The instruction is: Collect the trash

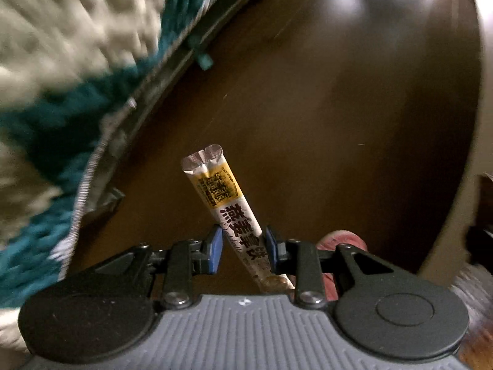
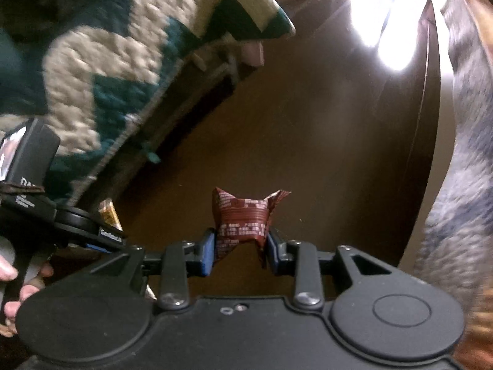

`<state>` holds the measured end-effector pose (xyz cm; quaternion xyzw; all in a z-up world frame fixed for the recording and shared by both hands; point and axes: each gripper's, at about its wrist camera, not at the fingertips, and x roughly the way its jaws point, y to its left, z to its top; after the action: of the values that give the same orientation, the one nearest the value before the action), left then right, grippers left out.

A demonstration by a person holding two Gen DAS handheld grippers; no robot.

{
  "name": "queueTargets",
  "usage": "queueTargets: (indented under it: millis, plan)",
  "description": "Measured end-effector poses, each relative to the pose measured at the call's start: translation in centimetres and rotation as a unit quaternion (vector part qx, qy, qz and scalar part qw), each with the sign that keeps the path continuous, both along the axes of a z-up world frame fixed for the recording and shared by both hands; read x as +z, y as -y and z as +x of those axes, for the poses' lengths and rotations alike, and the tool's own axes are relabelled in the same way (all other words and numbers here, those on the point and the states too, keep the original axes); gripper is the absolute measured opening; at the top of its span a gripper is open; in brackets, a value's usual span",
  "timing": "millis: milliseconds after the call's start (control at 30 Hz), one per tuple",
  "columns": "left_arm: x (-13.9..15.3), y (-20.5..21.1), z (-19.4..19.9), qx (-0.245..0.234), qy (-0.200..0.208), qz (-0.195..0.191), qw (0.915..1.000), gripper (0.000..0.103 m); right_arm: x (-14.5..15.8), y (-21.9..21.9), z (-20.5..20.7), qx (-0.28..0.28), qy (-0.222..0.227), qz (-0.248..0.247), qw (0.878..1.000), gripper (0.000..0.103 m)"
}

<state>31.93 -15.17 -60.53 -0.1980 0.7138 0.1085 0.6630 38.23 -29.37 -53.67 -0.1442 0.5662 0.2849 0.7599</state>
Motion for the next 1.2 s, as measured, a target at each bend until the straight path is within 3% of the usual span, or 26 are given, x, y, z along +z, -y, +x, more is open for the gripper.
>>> queueTargets:
  millis: [300, 433, 567, 733, 833, 933, 1033, 1200]
  plan:
    - [19.0, -3.1, -1.2, -0.022, 0.075, 0.000, 0.9969, 0.029, 16.0, -4.4, -1.7, 0.052, 0.015, 0.010, 0.998, 0.032]
    - [27.0, -5.5, -2.0, -0.005, 0.095, 0.001, 0.9955, 0.029, 22.9, -7.1, -2.4, 0.088, 0.036, 0.017, 0.995, 0.032]
    - [33.9, -8.0, -2.7, 0.005, 0.132, 0.002, 0.9912, 0.029, 29.7, -8.8, -2.2, 0.091, 0.034, 0.060, 0.993, 0.032]
    - [41.2, -10.1, -3.6, 0.008, 0.192, 0.004, 0.9814, 0.025, 37.0, -11.0, -2.8, 0.122, 0.074, 0.082, 0.986, 0.033]
    - [44.3, -11.7, -4.3, 0.014, 0.232, 0.015, 0.9724, 0.022, 40.1, -12.3, -3.5, 0.140, 0.096, 0.089, 0.981, 0.033]
    - [47.3, -14.3, -5.0, 0.035, 0.262, 0.052, 0.9629, 0.021, 41.5, -13.9, -4.0, 0.162, 0.100, 0.090, 0.978, 0.033]
    - [48.0, -16.7, -5.7, 0.051, 0.256, 0.047, 0.9641, 0.021, 41.8, -15.3, -4.2, 0.179, 0.106, 0.081, 0.975, 0.033]
    - [46.2, -16.2, -6.4, 0.015, 0.225, 0.038, 0.9734, 0.021, 40.7, -14.6, -4.5, 0.169, 0.098, 0.071, 0.978, 0.033]
